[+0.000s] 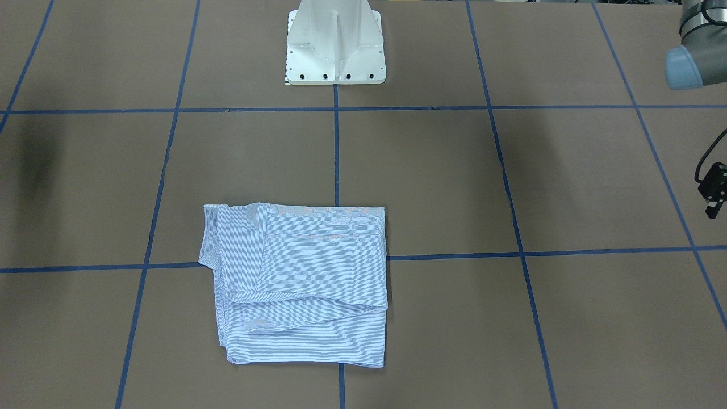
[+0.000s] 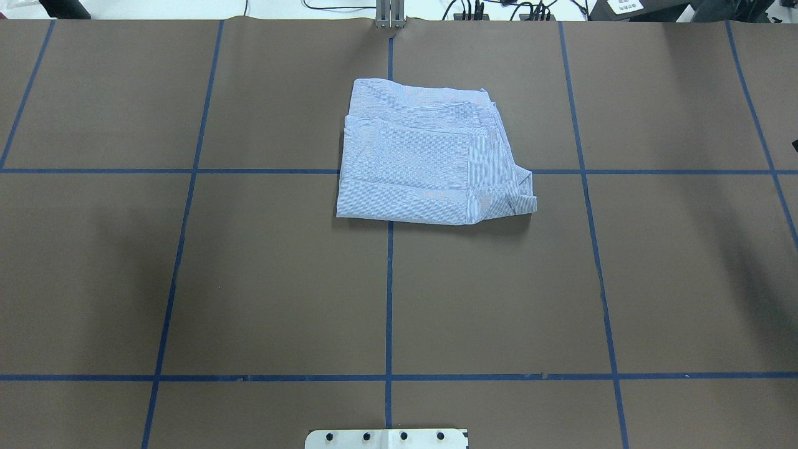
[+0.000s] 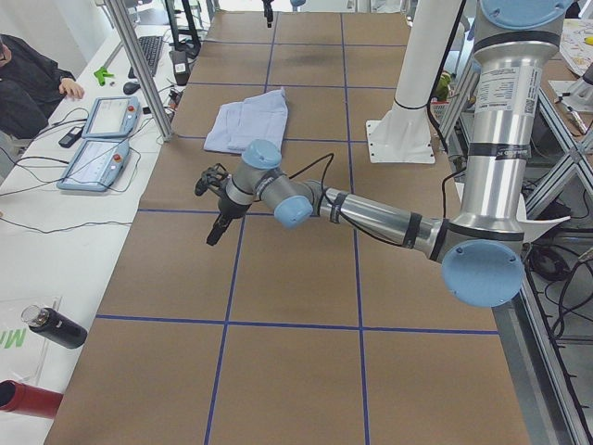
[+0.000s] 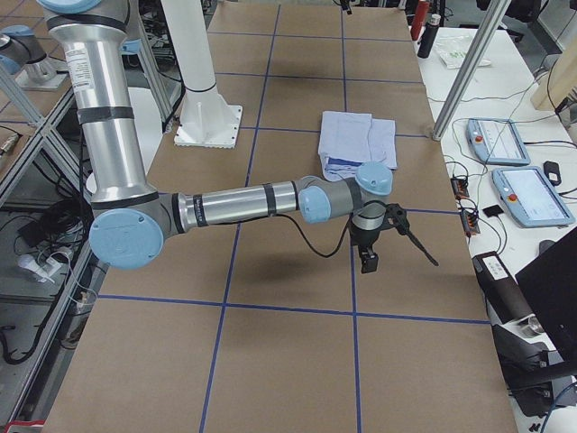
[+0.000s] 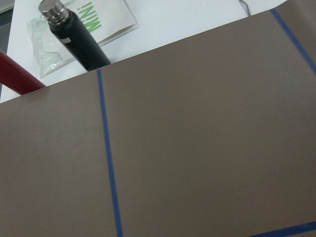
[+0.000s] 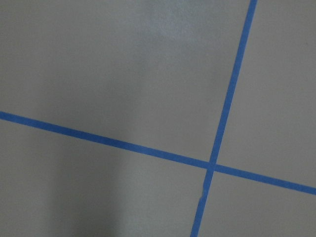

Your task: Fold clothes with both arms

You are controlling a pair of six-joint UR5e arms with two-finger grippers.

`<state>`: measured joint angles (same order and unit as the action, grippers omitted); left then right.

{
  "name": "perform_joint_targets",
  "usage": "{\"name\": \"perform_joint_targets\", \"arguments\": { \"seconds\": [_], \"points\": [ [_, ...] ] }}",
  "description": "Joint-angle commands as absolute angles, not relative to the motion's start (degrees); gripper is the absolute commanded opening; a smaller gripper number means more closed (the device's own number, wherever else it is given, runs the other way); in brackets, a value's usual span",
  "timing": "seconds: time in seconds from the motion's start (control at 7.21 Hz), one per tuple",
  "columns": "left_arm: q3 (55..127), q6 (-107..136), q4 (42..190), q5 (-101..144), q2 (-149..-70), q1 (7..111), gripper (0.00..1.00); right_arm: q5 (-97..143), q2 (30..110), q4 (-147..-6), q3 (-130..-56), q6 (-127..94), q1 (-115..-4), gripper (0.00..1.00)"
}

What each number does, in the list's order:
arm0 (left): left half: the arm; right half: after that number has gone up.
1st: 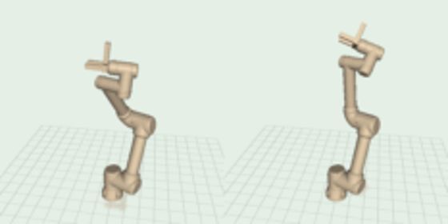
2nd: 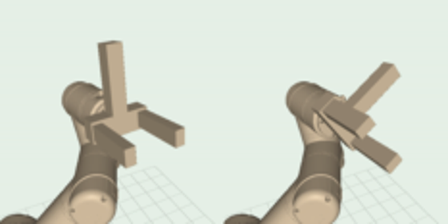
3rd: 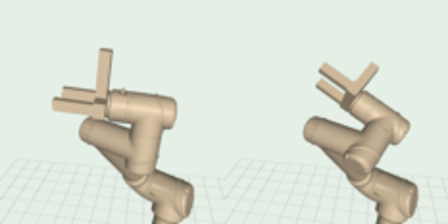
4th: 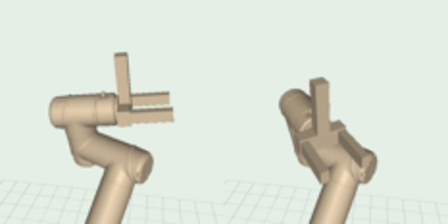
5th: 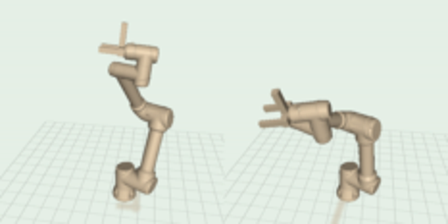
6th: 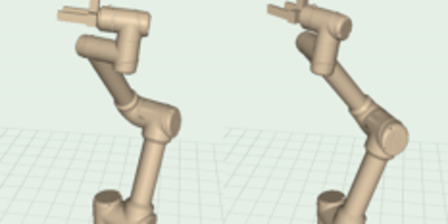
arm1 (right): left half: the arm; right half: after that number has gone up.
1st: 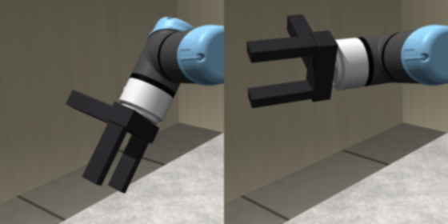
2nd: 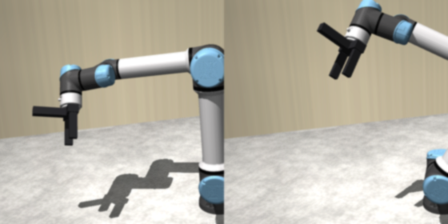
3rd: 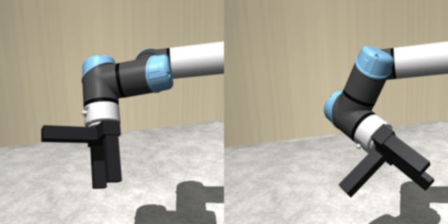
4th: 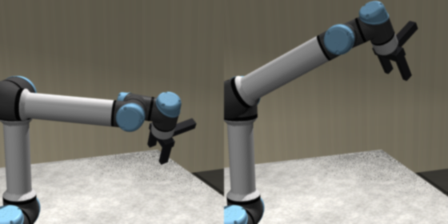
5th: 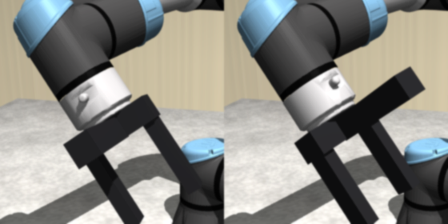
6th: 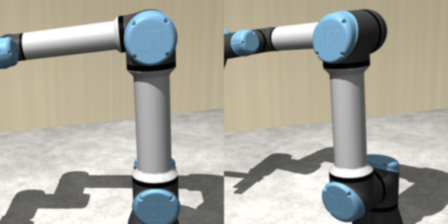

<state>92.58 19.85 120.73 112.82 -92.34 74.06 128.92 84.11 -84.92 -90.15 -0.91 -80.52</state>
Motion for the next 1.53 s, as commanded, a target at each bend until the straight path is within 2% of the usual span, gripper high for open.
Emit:
{"name": "perform_joint_targets", "arguments": {
  "seconds": [0.0, 0.14, 0.55, 0.97, 1.39],
  "points": [
    [87.56, 18.64, 118.67, 118.79, -91.94, 76.27, 0.99, 129.90, 85.51, -85.51, -90.00, 0.00, -82.17, 1.00],
    [87.19, 14.20, 117.96, 120.39, -91.59, 77.16, 0.99, 129.29, 89.17, -85.52, -89.83, 0.52, -83.31, 1.00],
    [88.15, -1.73, 108.93, 121.90, -89.91, 82.51, 0.99, 129.90, 92.28, -85.52, -89.12, 0.09, -84.72, 1.00],
    [93.76, -2.72, 90.93, 124.10, -92.02, 85.25, 0.99, 130.08, 92.99, -85.69, -89.03, 0.09, -85.78, 1.00],
    [92.46, -8.88, 90.17, 131.47, -90.01, 86.31, 0.99, 136.28, 93.34, -85.61, -86.32, 0.09, -88.15, 1.00]
  ]
}}
